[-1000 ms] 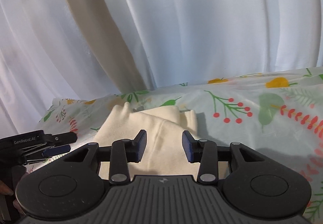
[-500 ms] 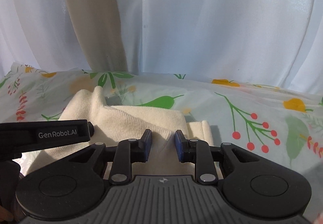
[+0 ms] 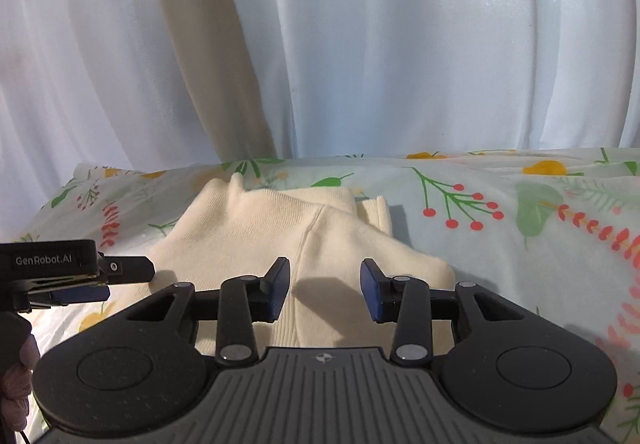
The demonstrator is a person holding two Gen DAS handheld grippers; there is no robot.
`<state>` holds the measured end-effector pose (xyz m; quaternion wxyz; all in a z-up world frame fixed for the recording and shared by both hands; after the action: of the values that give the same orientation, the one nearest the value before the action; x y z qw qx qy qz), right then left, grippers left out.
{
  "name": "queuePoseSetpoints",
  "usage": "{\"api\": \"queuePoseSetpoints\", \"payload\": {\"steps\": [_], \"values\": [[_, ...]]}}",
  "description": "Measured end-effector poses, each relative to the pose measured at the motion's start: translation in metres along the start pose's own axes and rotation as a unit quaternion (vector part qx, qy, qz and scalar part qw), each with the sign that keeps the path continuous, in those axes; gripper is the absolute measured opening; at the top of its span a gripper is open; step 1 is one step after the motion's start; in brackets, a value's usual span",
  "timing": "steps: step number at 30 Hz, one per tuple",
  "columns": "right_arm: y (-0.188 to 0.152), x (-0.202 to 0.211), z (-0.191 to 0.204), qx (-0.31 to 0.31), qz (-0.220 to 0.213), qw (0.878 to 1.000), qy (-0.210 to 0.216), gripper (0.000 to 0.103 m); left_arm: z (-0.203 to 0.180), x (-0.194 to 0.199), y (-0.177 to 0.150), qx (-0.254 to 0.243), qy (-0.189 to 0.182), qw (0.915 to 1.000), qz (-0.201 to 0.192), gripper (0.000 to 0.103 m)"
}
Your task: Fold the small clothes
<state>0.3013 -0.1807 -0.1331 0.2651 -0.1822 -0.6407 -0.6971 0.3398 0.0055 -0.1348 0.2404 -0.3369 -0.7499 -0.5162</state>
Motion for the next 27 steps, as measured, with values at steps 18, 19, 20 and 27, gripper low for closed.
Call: {"api": "queuePoseSetpoints", "payload": {"steps": [18,19,20,27], "values": [[-0.061,0.074,-0.027,-0.245,0.050,0.961,0.114,0.039,0.021,0.064,-0.064,0.030,-0.045,0.9977,0.042,0.091],[-0.064,0.074,-0.024,-0.255,0.053,0.958,0.123,0.039,0.020,0.062,-0.073,0.023,-0.040,0.9976,0.051,0.091],[-0.067,0.074,-0.022,-0.266,0.056,0.953,0.132,0.039,0.019,0.061,-0.078,0.020,-0.034,0.9976,0.057,0.091],[-0.083,0.051,-0.009,-0.317,0.075,0.930,0.170,0.036,0.014,0.050,-0.079,-0.007,0.021,0.9994,0.027,0.090]]}}
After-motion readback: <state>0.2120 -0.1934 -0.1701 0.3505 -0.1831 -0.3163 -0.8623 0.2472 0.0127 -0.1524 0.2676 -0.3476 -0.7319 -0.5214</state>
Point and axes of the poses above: each gripper's, at about its wrist camera, not at the fingertips, and x roughly against the way its jaws point, z to its left, y to its top, the point moved 10 cm from there along -x, roughly the way its jaws point, and after that the axes turned 3 degrees about x, right-handed, at the moved point
